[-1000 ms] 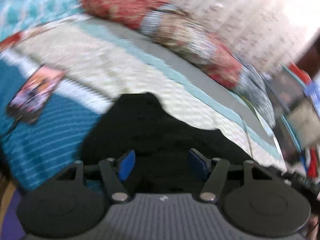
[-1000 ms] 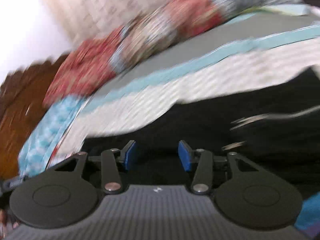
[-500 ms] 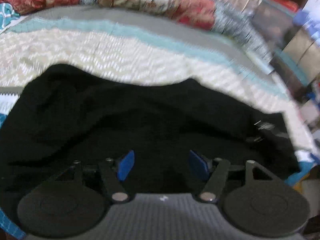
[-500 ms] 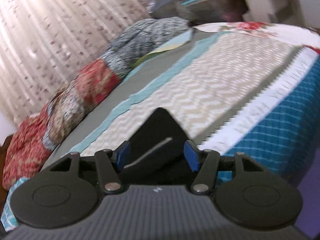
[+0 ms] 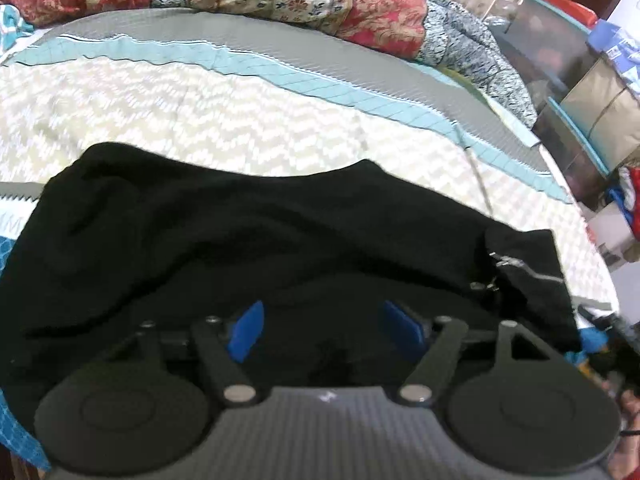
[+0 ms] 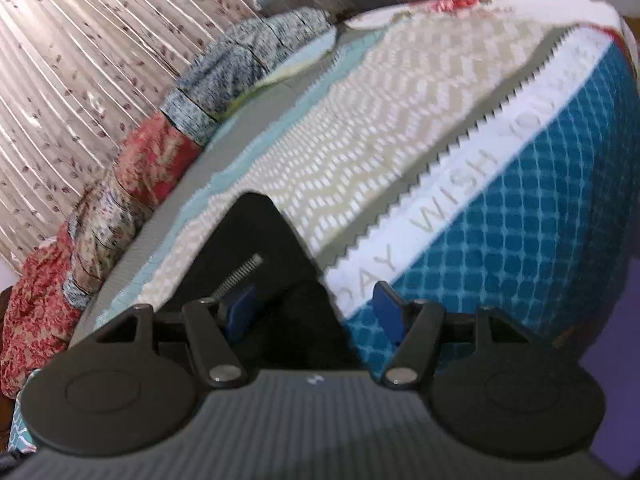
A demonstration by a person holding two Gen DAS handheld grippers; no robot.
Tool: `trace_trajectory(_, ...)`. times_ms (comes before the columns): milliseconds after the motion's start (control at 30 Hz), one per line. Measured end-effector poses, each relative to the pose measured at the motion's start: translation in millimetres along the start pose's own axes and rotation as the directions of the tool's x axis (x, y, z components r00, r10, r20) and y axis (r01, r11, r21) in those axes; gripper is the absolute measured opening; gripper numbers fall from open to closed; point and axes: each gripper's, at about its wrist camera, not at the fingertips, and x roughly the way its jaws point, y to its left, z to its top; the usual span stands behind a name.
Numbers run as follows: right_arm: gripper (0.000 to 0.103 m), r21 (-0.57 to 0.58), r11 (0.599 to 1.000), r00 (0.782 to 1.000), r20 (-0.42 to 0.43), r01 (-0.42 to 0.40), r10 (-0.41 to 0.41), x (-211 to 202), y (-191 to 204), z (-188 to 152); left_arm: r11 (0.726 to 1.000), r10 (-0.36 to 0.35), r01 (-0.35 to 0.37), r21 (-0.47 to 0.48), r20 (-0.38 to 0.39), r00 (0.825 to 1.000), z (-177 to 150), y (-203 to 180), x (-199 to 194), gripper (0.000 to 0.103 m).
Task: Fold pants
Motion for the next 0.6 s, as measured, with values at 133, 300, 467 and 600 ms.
trace_trajectory(133,0.028,-0.052,0.997,0.997,-0.052,-0.052,0.049,2.3,8.0,-4.6,0.999,-0.043,0.043,0.029,-0.012,0.999,16.3,-19.3,5.3,0.070)
trace_trajectory(300,0.021,-0.199,0.977,0.996,-0.035,-0.082,0.076,-11.6,54.2,-13.1,0.986,-0.107,0.109,0.129,-0.029,0.994,42.5,-71.5,18.9,0.078)
trace_trajectory(467,0.021,-0.472,0.873,0.991,-0.021,-0.124,0.130,-32.5,122.3,-43.9,0.943,-0.166,0.176,0.282,-0.059,0.984,57.6,-144.7,35.9,0.100)
trace_trajectory(600,0.020,-0.599,0.789,0.989,-0.045,-0.138,0.138,-36.7,151.5,-69.8,0.916,-0.178,0.212,0.340,-0.127,0.976,55.4,-184.6,63.5,0.103)
